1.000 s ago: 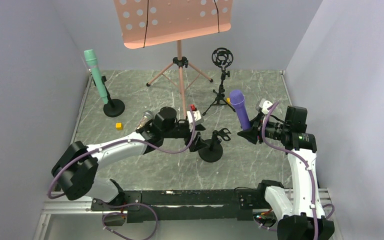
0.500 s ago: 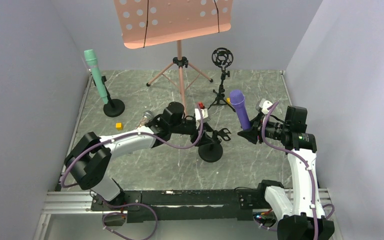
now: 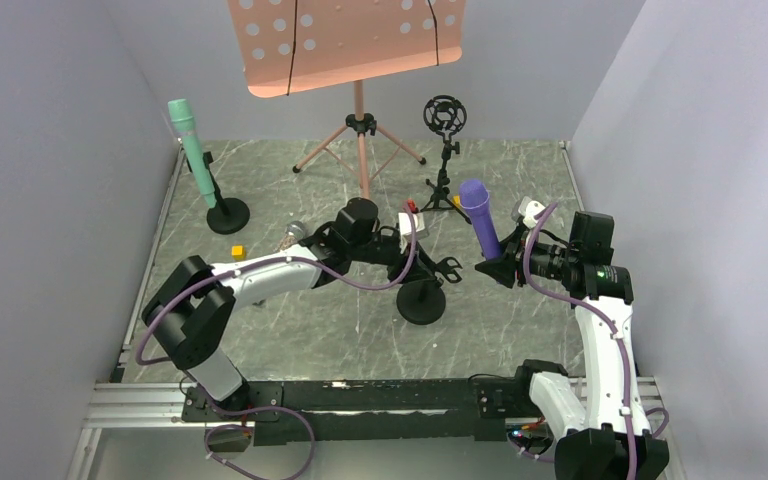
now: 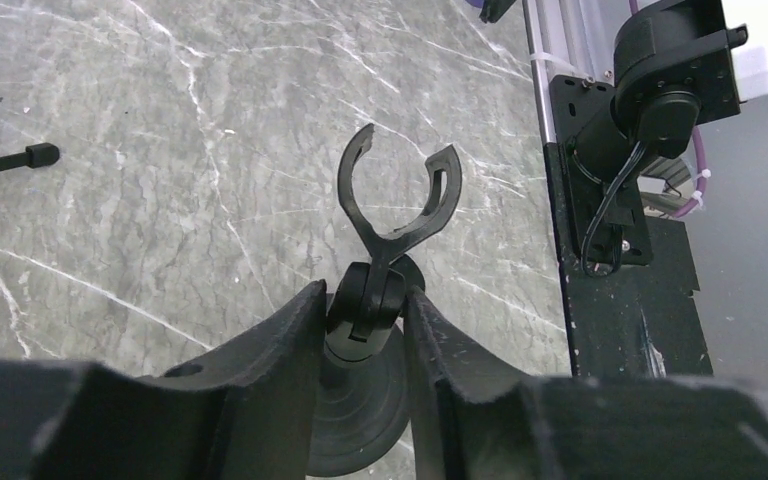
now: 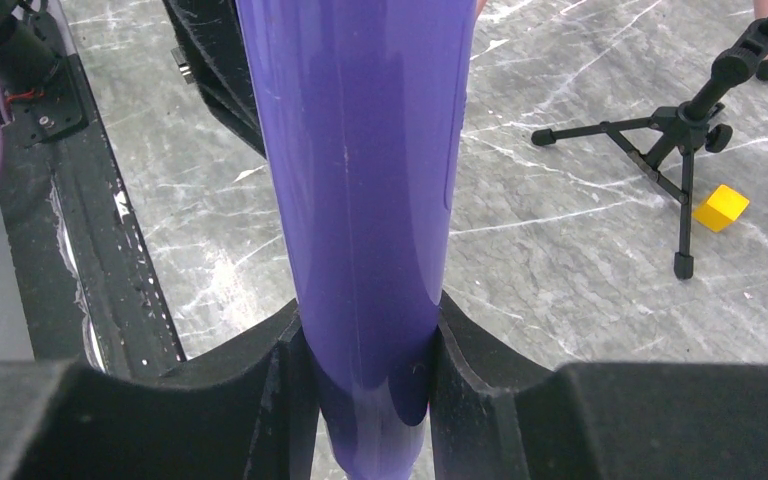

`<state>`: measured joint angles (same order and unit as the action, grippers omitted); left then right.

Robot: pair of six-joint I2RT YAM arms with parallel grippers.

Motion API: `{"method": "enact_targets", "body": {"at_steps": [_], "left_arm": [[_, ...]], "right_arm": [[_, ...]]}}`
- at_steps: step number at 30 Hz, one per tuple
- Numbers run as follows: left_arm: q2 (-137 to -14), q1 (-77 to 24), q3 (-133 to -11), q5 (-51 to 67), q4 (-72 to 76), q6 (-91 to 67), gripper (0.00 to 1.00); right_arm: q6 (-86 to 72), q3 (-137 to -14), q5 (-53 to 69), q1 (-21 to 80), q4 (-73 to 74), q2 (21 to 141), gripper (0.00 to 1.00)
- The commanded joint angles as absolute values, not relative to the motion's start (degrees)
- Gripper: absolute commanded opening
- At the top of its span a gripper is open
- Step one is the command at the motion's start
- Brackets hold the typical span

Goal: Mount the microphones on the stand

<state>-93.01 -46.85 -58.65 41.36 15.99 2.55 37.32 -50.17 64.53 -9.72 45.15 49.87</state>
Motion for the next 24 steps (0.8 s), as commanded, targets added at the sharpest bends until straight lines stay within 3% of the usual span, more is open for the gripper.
{"method": "enact_targets", "body": {"at_steps": [1, 5, 7, 24], "left_arm": [[-93.1, -47.5, -61.3, 43.1, 14.8, 4.7, 0.35], [-91.7, -47.5, -60.8, 43.1, 14.1, 5.4, 0.06], [-90.2, -47.5, -60.0, 42.6, 13.9, 5.3, 0.00], [-66.0, -47.2, -42.7, 26.5, 6.7, 9.5, 0.00]], "right_arm": [[38.6, -50.5, 65.6, -10.0, 43.2, 49.9, 0.09], [38.8, -50.5, 65.6, -10.0, 43.2, 50.0, 0.09], [38.9, -50.5, 65.6, -10.0, 43.3, 50.1, 0.09], [39.9, -50.5, 66.4, -10.0, 44.3, 50.7, 0.09]]}}
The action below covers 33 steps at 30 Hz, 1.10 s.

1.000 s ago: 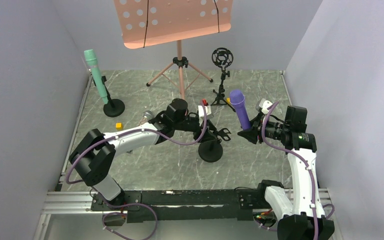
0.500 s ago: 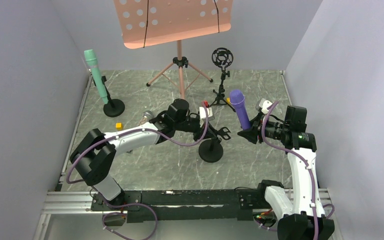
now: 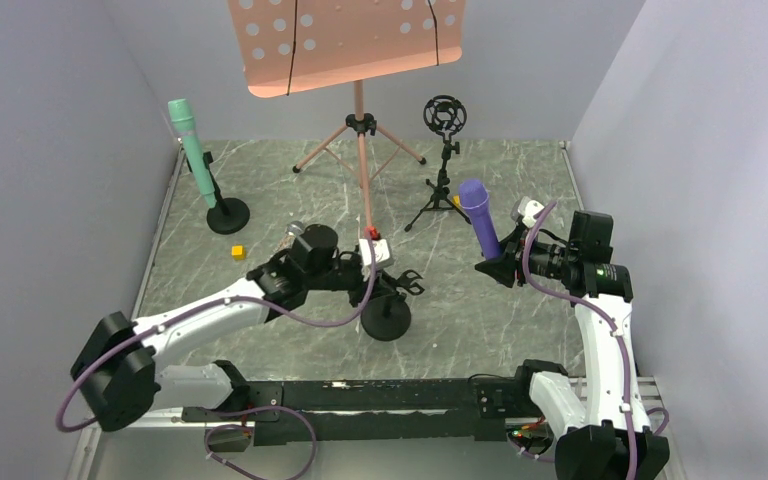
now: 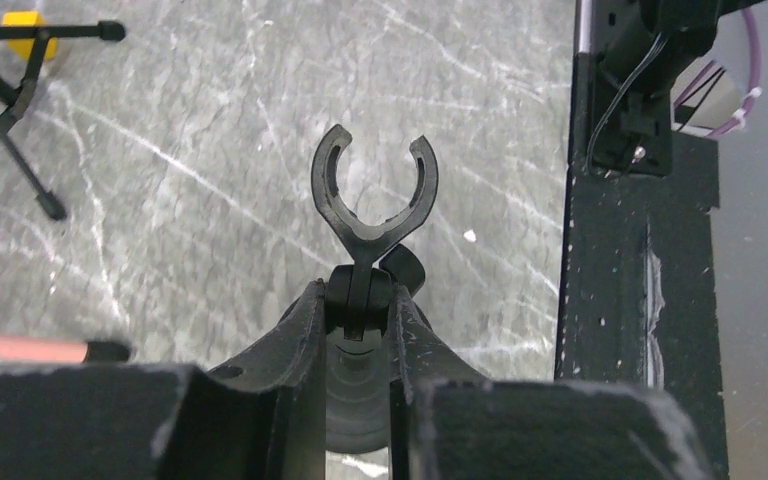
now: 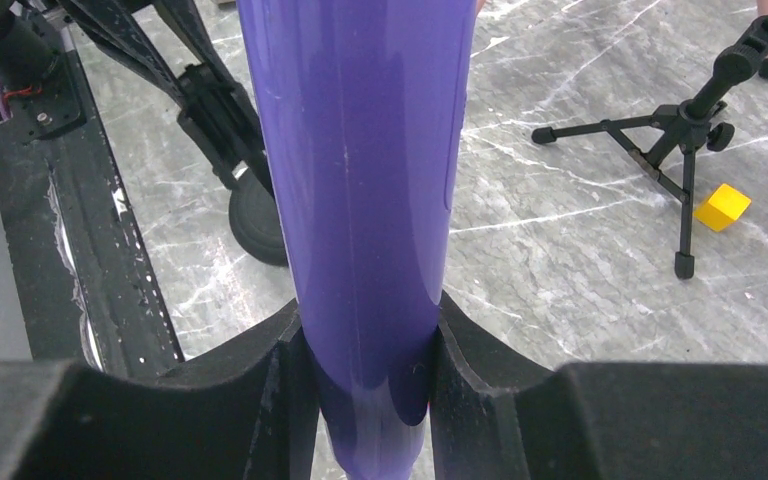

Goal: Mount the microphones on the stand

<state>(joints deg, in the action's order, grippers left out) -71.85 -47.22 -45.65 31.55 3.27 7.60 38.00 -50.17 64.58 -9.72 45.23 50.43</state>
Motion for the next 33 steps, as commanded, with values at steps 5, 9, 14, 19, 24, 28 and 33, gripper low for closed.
{"method": "enact_targets", "body": {"at_steps": [5, 9, 14, 19, 24, 28, 33], "left_arm": [[-62.0, -47.0, -37.5, 22.7, 9.6, 8.6, 0.00], [-61.0, -46.8, -36.0, 21.4, 10.7, 5.7, 0.24], [-58.6, -46.7, -36.1, 20.5, 10.8, 0.8, 0.71], [-51.4, -46.5, -36.6, 18.5, 6.3, -1.9, 0.93], [-40.6, -46.2, -36.0, 18.9, 4.4, -7.3, 0.99], [-39.2, -46.2, -35.1, 20.8, 13.9, -18.3, 0.99], [-50.4, -47.2, -34.8, 22.7, 34.3, -32.1, 0.99]], "right_arm": [[40.9, -50.5, 67.0, -10.0, 45.2, 51.4, 0.09], [42.3, -50.5, 67.8, -9.9, 46.1, 51.6, 0.10], [45.7, -50.3, 69.3, -8.5, 48.2, 51.8, 0.10], [47.9, -51.4, 68.0, -1.3, 49.6, 54.3, 0.10], [46.7, -54.8, 63.1, 11.2, 49.3, 58.2, 0.10], [48.9, -59.3, 65.5, 14.0, 52.2, 62.3, 0.10], [49.9, -64.2, 68.0, 15.5, 55.5, 65.8, 0.10]]}}
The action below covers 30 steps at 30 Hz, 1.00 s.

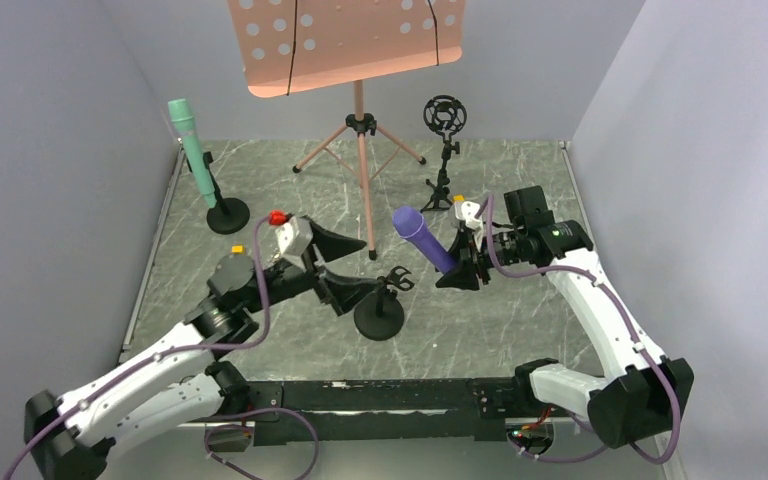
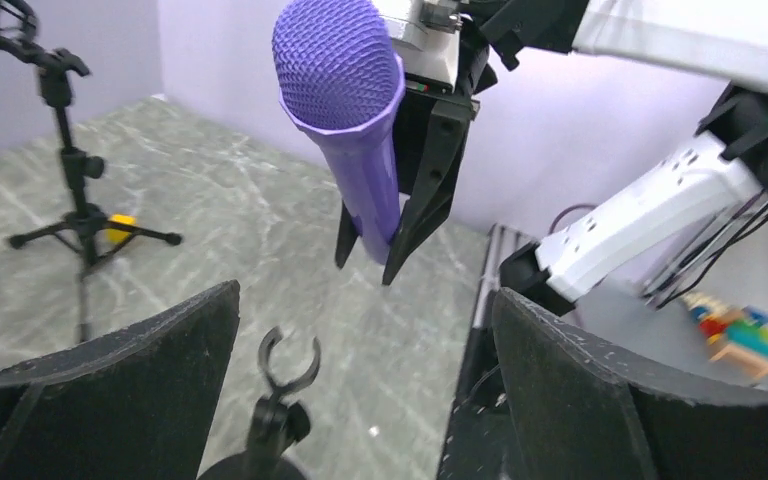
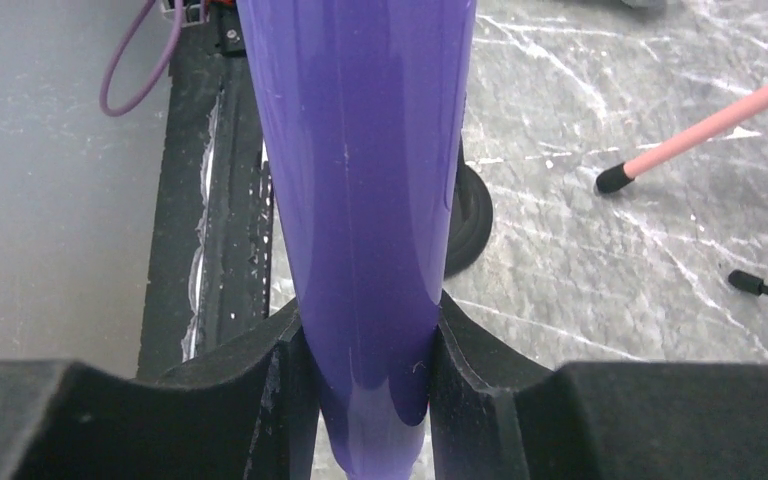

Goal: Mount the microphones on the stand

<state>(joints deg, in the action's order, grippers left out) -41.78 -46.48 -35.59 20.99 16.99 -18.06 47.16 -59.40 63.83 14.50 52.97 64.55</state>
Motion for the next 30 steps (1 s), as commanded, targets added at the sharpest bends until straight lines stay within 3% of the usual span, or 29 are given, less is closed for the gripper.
{"method": "enact_targets", "body": {"at_steps": [1, 11, 22, 24, 26, 30], "left_arm": [[-52.8, -48.3, -35.4, 21.4, 37.4, -32.8, 0.99], [-69.9, -56.2, -45.9, 10.6, 44.6, -27.4, 0.98], [-74.4, -56.9, -47.6, 11.4, 50.7, -29.8, 0.76], [-75.1, -57.4, -48.0, 11.7, 51.1, -29.3, 0.68], [-75.8, -57.6, -48.5, 12.4, 51.1, -29.3, 0.49], [-75.6, -57.6, -49.1, 13.0, 49.1, -28.7, 0.21]], "right_arm": [[49.7, -64.6, 68.3, 15.8, 55.9, 66.2, 0.10], [46.9, -63.4, 68.5, 16.9, 54.5, 65.0, 0.10], [46.1, -59.4, 68.0, 16.9, 52.4, 62.8, 0.11], [46.0, -59.2, 68.3, 16.9, 52.2, 62.6, 0.11], [45.8, -58.9, 68.3, 16.9, 51.9, 62.1, 0.11], [45.0, -58.7, 68.7, 16.8, 51.4, 61.5, 0.11]]}}
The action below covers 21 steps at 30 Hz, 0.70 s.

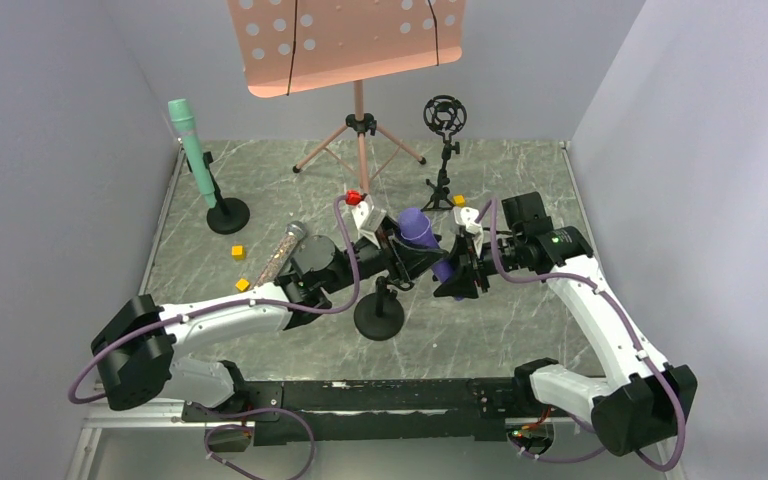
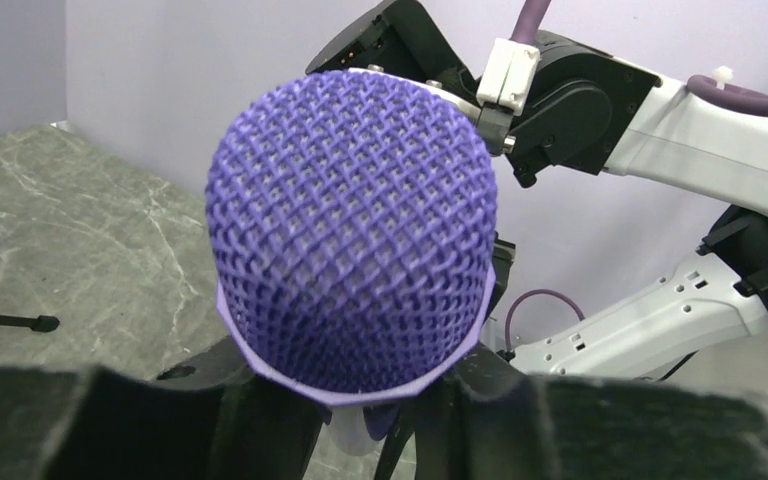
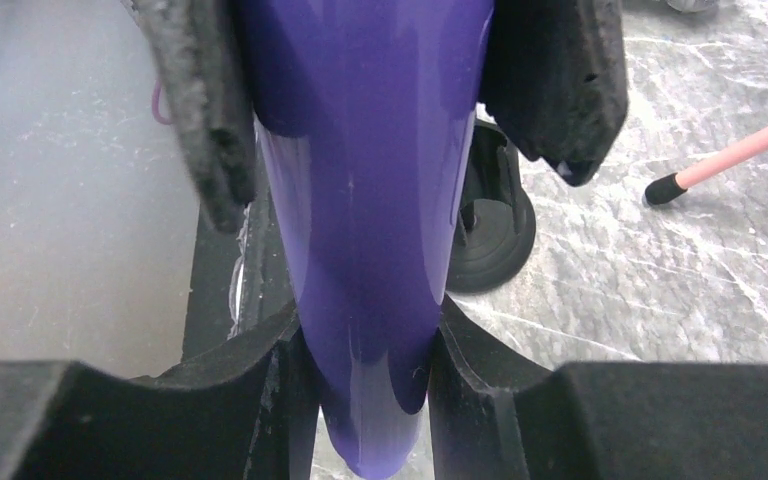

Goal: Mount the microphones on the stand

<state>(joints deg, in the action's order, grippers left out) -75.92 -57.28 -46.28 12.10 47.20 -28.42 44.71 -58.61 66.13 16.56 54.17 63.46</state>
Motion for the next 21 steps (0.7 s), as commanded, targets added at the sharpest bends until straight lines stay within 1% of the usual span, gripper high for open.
{"method": "enact_targets", "body": {"at_steps": [1, 3, 4, 6, 8, 9, 11, 12, 13, 14, 15, 18, 21], "left_arm": [[-75.3, -57.6, -49.3, 13.0, 48.2, -28.4, 0.14], [-74.6, -57.5, -49.3, 13.4, 47.4, -27.9, 0.00], [-74.3, -57.5, -49.2, 13.7, 47.5, -27.9, 0.00], [-73.4, -57.6, -48.7, 14.4, 47.9, -27.4, 0.00], [-72.3, -57.5, -48.4, 14.7, 47.5, -26.7, 0.00], [-71.6, -57.5, -48.2, 14.6, 46.9, -26.3, 0.00], [-69.9, -57.5, -47.9, 14.4, 45.0, -25.4, 0.00], [-68.4, -57.3, -47.8, 14.3, 43.4, -24.6, 0.00], [-67.6, -57.2, -47.7, 14.3, 42.6, -24.3, 0.00], [-66.1, -56.9, -47.4, 14.2, 41.1, -23.9, 0.00], [-64.6, -56.6, -47.2, 14.3, 39.5, -23.4, 0.00], [-59.0, -55.6, -46.9, 13.6, 32.9, -20.9, 0.00], [-52.4, -54.9, -47.4, 12.1, 22.7, -17.9, 0.00]], "right_arm": [[44.8, -58.6, 68.8, 16.8, 51.2, 61.5, 0.11], [44.6, -58.7, 68.8, 16.7, 51.0, 61.6, 0.12], [44.5, -58.9, 68.9, 16.8, 51.1, 61.7, 0.13], [44.7, -59.3, 68.8, 16.8, 51.4, 62.0, 0.17], [45.0, -59.7, 68.8, 16.8, 52.0, 62.1, 0.25], [45.0, -59.9, 68.8, 16.8, 52.2, 62.1, 0.31], [45.1, -60.6, 68.5, 16.8, 52.7, 61.8, 0.53], [45.3, -61.2, 67.9, 16.8, 53.3, 61.5, 0.73], [45.5, -61.7, 67.7, 16.8, 53.6, 61.5, 0.82], [45.8, -62.3, 67.1, 16.8, 54.2, 61.2, 0.96], [46.0, -62.9, 66.4, 16.8, 54.7, 60.8, 0.99], [45.9, -64.2, 63.4, 16.8, 55.4, 60.2, 1.00], [45.1, -63.6, 61.5, 16.7, 54.2, 59.1, 1.00]]}}
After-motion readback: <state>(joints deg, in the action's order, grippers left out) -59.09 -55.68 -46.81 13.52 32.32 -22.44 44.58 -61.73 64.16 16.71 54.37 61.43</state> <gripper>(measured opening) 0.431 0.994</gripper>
